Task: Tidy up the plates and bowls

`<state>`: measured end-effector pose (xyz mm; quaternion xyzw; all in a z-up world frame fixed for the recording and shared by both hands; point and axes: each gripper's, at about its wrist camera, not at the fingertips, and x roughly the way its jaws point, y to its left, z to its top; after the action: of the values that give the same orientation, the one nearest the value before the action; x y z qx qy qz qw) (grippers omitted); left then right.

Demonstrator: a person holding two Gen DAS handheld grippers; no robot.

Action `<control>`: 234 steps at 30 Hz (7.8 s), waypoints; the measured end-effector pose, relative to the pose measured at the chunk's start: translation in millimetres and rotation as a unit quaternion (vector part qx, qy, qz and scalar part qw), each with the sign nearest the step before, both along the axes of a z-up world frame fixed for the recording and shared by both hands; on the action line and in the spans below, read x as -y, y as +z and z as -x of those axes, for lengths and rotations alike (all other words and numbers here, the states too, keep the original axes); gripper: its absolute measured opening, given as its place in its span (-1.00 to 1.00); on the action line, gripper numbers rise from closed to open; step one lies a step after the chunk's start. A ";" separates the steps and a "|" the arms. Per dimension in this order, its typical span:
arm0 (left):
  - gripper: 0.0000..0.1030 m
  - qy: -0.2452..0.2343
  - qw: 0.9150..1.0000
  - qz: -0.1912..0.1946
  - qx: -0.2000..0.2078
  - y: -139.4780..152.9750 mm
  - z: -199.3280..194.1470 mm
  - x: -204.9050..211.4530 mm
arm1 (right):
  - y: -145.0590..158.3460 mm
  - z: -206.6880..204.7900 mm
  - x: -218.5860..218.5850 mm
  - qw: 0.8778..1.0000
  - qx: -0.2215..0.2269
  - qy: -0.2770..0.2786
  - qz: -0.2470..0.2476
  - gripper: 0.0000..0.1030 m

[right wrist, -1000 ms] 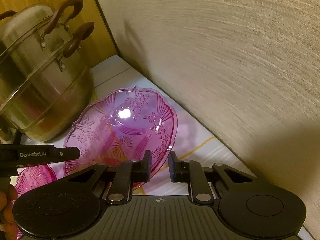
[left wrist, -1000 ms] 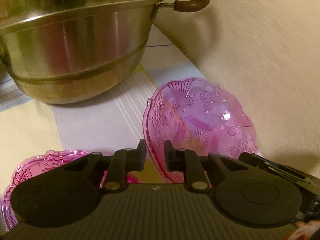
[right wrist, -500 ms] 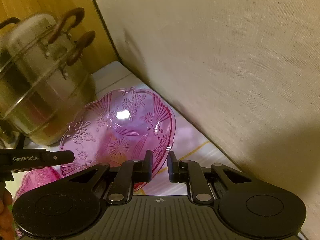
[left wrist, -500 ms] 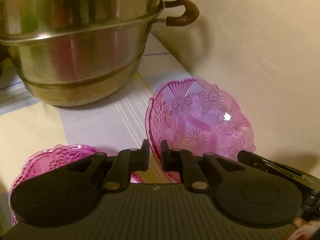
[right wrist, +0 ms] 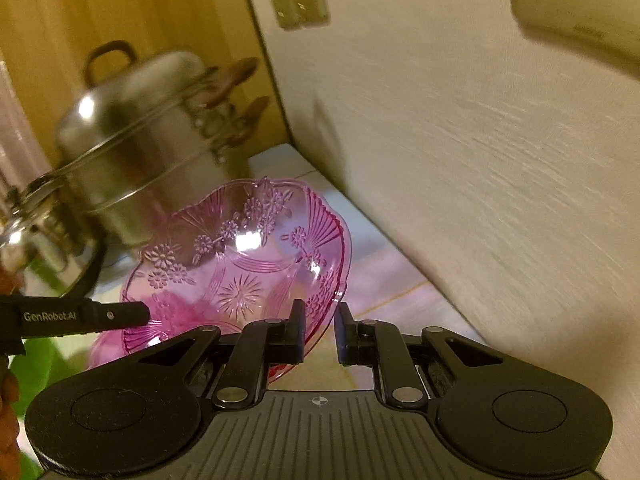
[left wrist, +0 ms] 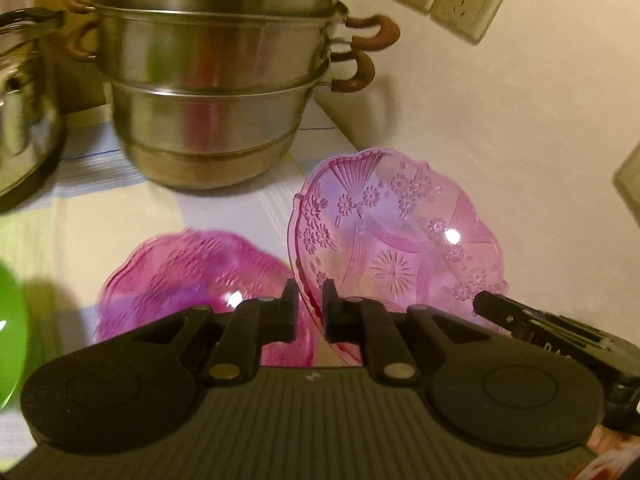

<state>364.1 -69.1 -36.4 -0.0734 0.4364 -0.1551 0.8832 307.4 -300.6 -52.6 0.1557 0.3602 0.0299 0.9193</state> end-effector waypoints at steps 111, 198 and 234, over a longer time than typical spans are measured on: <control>-0.51 0.142 0.990 0.016 0.014 16.6 107.1 -112.9 | 9.9 39.7 -85.0 0.994 -0.031 0.106 0.006 -0.42; -0.30 0.188 0.982 -0.031 -0.013 -27.5 239.8 -272.8 | -16.5 176.1 -261.7 0.974 -0.094 0.198 -0.058 -0.41; -0.77 0.188 0.981 -0.043 -0.001 -9.9 246.0 -262.1 | -10.4 167.9 -268.4 0.973 -0.097 0.202 -0.062 -0.64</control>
<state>118.0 193.0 -46.3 -0.1166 0.4224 0.0321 0.8983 139.5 -32.2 -63.0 0.1388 0.4694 0.2222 0.8432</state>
